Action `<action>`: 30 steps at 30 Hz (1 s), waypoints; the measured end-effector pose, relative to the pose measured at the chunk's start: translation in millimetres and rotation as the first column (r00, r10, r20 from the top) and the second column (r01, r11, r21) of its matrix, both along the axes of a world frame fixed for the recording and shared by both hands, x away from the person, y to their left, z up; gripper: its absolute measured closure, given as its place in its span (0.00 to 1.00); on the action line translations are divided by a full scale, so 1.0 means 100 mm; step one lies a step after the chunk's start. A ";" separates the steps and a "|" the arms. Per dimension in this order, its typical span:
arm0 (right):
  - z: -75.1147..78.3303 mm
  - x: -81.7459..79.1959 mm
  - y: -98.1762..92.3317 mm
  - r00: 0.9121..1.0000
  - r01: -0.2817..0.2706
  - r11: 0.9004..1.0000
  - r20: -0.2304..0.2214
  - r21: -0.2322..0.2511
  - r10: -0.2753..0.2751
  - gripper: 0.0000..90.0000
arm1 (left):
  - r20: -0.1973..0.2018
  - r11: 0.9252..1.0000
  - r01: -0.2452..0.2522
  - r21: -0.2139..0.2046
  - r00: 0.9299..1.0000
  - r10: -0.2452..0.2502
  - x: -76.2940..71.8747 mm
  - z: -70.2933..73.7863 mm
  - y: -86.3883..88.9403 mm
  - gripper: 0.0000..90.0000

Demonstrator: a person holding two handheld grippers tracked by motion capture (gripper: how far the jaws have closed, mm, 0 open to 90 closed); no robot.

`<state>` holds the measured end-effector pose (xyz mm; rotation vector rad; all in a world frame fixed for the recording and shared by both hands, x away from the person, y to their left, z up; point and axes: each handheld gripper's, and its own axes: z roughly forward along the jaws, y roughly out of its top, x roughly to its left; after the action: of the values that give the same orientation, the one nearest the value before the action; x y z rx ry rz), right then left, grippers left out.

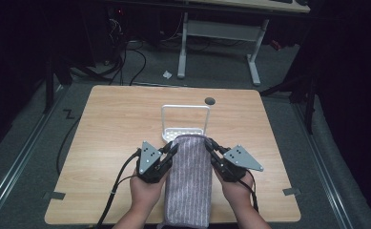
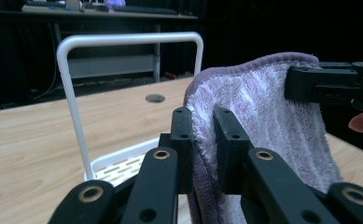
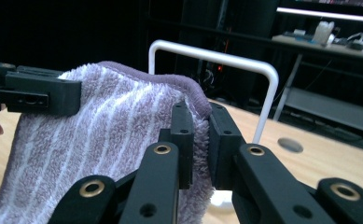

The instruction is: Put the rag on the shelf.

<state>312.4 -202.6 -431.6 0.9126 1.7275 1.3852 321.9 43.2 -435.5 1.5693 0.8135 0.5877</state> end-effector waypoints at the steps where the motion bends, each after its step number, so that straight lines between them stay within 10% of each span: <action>1: 0.03 -0.01 0.00 1.000 -0.001 1.000 0.006 0.002 0.001 0.92 | 0.009 1.000 0.000 -0.003 1.000 0.000 0.00 0.03 0.01 0.88; 17: 0.61 0.10 0.02 0.992 -0.019 0.998 0.126 0.052 0.012 0.92 | 0.167 1.000 -0.007 -0.010 0.986 0.009 0.13 0.62 0.01 0.88; 30: 0.84 0.42 -0.02 0.989 0.023 0.997 0.141 0.074 -0.034 0.92 | 0.183 1.000 -0.015 -0.007 0.983 0.016 0.51 0.74 -0.06 0.88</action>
<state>354.0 -204.9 -347.4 0.8526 1.5612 1.4657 373.2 37.4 -361.5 1.4806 0.6882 0.7288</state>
